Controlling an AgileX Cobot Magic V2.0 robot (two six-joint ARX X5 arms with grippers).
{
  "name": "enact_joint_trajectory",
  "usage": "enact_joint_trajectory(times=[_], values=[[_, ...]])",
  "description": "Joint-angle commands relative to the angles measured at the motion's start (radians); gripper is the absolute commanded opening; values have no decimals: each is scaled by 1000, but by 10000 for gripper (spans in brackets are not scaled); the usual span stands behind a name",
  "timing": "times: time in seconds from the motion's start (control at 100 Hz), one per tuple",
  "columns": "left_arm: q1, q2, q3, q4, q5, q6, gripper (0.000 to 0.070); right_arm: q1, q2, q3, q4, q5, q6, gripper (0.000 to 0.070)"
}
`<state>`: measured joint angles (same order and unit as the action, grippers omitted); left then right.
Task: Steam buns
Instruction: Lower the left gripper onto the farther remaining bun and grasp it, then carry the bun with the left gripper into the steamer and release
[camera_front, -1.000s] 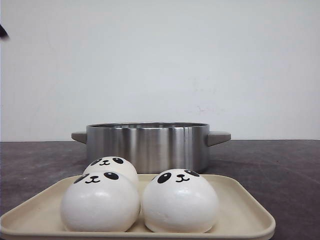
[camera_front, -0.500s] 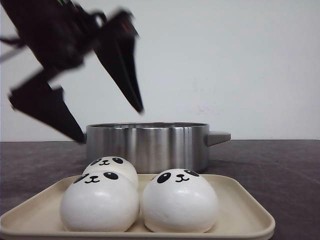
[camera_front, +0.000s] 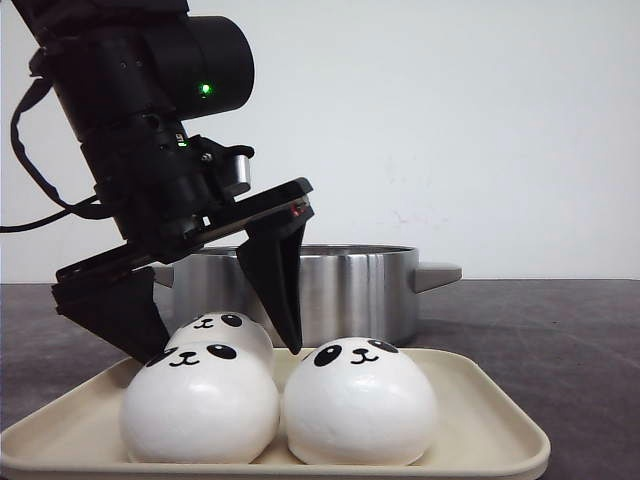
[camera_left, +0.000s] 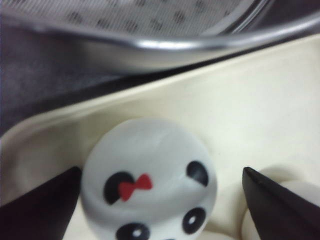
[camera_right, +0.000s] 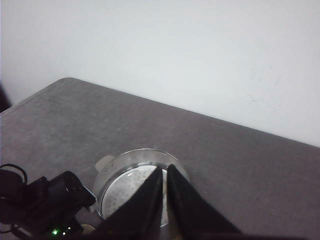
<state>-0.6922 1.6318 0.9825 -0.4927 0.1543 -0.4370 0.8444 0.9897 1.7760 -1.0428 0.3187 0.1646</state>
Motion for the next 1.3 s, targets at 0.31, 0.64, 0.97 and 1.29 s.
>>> enact_joint_trajectory(times=[0.31, 0.64, 0.97, 1.29], values=[[-11, 24, 20, -9, -4, 2, 10, 11, 10, 19, 7, 5, 11, 6], [-82, -154, 161, -37, 54, 6, 10, 11, 9, 19, 9, 4, 7, 6], [-43, -187, 421, -28, -170, 111, 10, 11, 10, 19, 10, 4, 2, 6], [106, -21, 436, 17, -234, 121, 10, 11, 11, 19, 10, 5, -27, 6]])
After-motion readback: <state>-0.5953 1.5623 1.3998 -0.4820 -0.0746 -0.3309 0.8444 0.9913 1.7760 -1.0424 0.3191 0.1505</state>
